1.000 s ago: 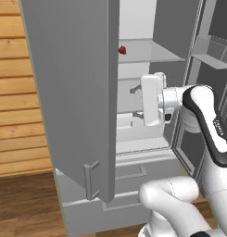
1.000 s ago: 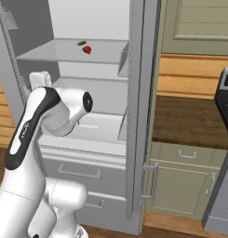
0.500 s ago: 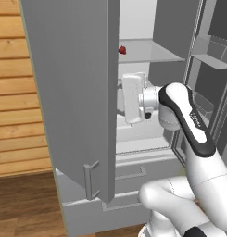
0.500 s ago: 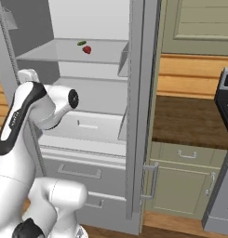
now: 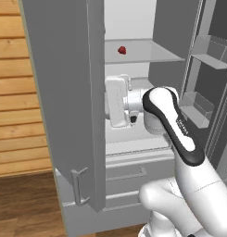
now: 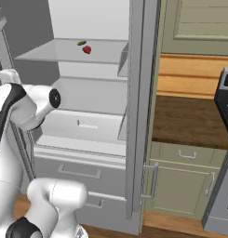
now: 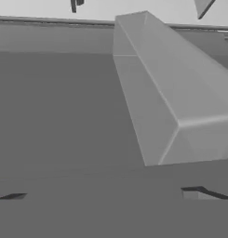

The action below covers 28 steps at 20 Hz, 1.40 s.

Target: Take the strawberry from the fridge and place it on top of the pancake, located on the dining counter.

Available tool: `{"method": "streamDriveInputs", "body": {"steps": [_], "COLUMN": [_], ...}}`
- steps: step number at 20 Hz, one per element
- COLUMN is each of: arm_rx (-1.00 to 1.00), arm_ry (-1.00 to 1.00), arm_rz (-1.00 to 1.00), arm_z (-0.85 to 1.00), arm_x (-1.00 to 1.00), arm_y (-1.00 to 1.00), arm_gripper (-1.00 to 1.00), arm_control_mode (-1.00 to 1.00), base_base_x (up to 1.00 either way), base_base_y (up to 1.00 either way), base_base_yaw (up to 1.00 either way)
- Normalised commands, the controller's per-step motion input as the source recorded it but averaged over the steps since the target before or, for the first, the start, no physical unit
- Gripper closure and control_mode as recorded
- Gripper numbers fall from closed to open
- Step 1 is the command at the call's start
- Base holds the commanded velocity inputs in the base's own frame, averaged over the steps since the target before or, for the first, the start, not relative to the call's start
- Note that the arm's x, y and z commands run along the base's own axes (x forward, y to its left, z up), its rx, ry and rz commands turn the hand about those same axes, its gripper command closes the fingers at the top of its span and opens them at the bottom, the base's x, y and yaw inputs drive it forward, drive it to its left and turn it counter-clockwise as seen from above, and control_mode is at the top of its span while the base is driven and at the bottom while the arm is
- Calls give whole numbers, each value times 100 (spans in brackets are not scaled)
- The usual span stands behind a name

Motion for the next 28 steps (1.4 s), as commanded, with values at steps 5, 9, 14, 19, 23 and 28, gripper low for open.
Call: {"method": "streamDriveInputs", "body": {"steps": [5,9,14,19,23,28], "arm_rx": [0,-2,-1,0,0,0], "arm_ry": [0,0,0,0,0,0], "arm_rz": [0,-3,-4,-4,-4,-4], "arm_z": [0,0,0,0,0,0], "arm_x": [-18,0,0,0,0,-3], "arm_y": [61,55,47,42,45,43], "arm_gripper": [-100,-100,-100,-100,-100,-100], "arm_control_mode": [-100,-100,-100,-100,-100,-100], "base_base_x": [0,0,0,0,0,0], "base_base_y": [0,0,0,0,0,0], "base_base_yaw": [0,0,0,0,0,0]}}
